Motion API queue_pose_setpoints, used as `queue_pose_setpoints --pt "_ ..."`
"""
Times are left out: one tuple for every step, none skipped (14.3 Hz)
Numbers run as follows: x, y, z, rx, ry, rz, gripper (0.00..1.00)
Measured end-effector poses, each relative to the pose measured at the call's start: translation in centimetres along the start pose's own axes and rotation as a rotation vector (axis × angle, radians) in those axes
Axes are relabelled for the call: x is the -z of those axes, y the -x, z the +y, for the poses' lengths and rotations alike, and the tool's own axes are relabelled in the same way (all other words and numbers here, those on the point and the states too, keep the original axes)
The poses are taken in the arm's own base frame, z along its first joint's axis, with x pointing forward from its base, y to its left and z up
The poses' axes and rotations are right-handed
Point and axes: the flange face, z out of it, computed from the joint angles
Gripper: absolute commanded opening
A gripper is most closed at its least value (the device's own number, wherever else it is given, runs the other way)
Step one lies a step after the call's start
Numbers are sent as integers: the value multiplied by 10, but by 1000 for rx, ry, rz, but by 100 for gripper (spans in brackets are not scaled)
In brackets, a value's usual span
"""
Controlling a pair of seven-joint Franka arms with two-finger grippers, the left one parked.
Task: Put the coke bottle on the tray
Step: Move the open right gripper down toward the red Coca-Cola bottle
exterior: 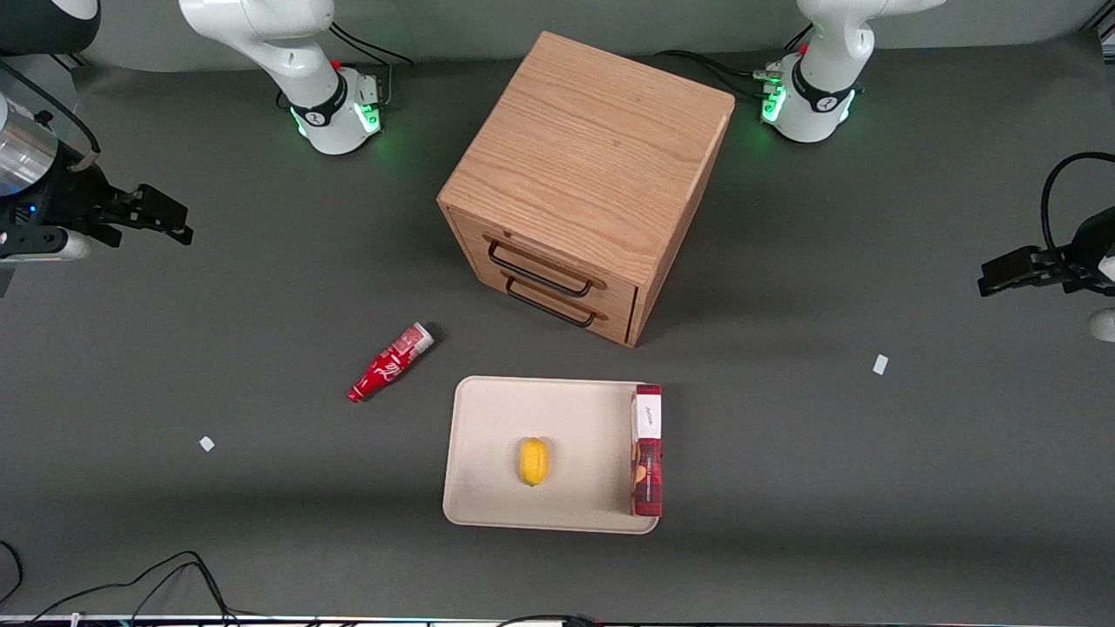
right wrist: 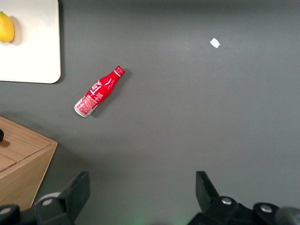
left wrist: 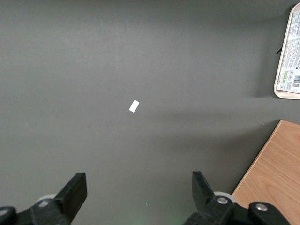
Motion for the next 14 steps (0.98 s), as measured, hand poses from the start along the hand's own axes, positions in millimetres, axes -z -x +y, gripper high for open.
queue_pose_setpoints --pt "-2 -1 -2 3 0 -3 100" --pt "-3 -2 -5 0 1 -5 100" --pt "-5 -3 -10 -18 1 -9 100" --pt "-8 -4 -17 -46 2 -16 100" --pt "-13 -6 -26 -75 3 -24 100" --pt "-20 -10 -38 -108 6 -36 100" --pt "-27 -13 -48 -140 9 -48 100" --pt "-36 -18 -60 -170 13 -60 100" --pt "-45 -23 -73 -198 18 -69 100" --pt "-54 -29 -84 -219 20 -73 100" --pt "-64 -36 -94 -238 20 -71 100" --pt "-76 -43 -102 -263 19 -71 100" --pt "-90 -51 -107 -291 18 -72 100" --pt "-106 -59 -111 -319 16 -77 100"
